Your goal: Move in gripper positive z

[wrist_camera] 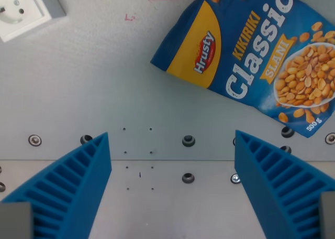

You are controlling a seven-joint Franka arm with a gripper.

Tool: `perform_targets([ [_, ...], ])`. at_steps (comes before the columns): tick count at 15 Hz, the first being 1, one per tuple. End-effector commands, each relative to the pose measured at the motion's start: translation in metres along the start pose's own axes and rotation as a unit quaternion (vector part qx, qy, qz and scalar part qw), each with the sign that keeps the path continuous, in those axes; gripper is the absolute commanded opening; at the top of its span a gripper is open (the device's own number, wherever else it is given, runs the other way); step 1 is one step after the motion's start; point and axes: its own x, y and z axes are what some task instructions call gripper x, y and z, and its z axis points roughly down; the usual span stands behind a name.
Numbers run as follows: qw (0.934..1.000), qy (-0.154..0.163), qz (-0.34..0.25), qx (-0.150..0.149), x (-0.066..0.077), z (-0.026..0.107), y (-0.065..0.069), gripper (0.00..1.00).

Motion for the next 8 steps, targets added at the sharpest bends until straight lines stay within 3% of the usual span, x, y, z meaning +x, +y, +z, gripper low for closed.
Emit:
perform_targets([
  [1, 1.0, 0.003, 0.0, 0.0, 0.0, 0.002, 0.0, 1.0],
  [8, 1.0, 0.003, 0.0, 0.0, 0.0, 0.037, 0.0, 1.0],
])
